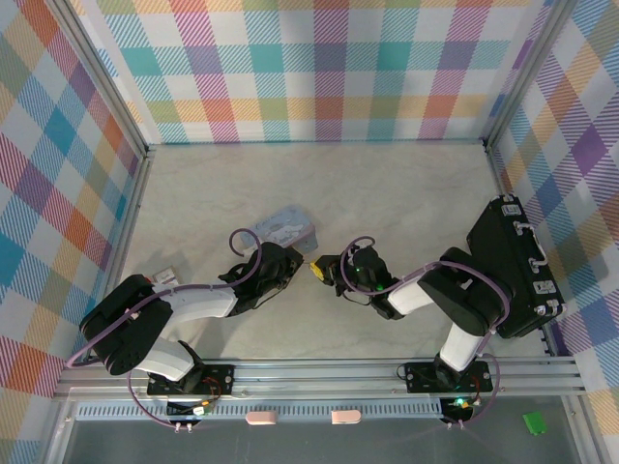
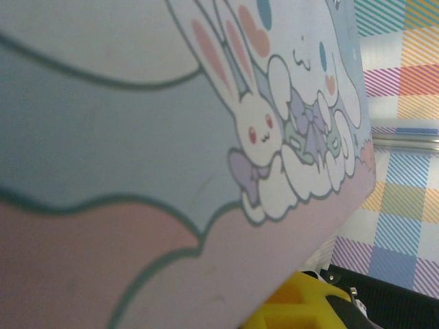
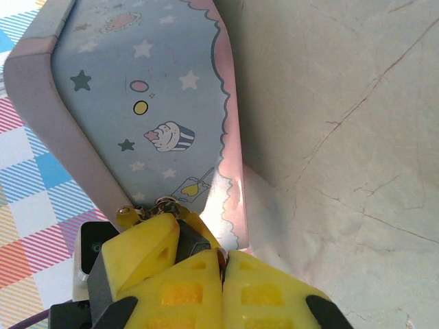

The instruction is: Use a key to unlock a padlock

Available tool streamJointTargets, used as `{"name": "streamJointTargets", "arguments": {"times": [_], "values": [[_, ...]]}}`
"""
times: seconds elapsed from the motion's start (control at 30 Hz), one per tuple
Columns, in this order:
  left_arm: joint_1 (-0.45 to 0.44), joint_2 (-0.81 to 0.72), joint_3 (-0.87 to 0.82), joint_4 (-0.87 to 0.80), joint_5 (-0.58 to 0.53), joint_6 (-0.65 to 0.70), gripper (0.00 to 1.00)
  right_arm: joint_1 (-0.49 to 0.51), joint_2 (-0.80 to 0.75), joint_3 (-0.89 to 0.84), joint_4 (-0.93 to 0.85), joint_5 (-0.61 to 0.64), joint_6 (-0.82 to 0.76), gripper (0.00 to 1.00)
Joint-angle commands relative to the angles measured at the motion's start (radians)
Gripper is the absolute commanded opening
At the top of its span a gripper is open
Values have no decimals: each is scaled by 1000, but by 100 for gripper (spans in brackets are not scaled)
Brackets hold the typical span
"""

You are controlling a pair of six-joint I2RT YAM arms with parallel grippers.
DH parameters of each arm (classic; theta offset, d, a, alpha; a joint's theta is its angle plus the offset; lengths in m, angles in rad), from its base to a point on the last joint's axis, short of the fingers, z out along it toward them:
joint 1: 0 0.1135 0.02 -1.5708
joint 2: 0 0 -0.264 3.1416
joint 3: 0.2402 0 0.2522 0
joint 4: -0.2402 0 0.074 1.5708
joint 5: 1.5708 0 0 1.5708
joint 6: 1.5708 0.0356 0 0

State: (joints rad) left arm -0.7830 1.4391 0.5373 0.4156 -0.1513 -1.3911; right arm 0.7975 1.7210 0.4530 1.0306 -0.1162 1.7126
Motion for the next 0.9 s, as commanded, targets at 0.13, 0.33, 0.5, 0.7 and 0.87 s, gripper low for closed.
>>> {"name": "streamJointTargets", "arguments": {"times": [0.13, 0.33, 0.5, 0.7, 0.87], "values": [[-56, -9, 31, 164, 167, -9, 0, 122, -37, 49, 152, -165, -20, 0], [-44, -10, 44, 140, 153, -5, 0, 137, -37, 51, 148, -149, -12, 0], [-34, -5, 39, 138, 151, -6, 0, 143, -46, 53, 139, -142, -12, 0], [-23, 1, 39, 148, 151, -5, 0, 163, -51, 53, 115, -132, -12, 0], [-22, -1, 40, 158, 172, -5, 0, 149, -43, 37, 128, -115, -13, 0]]}}
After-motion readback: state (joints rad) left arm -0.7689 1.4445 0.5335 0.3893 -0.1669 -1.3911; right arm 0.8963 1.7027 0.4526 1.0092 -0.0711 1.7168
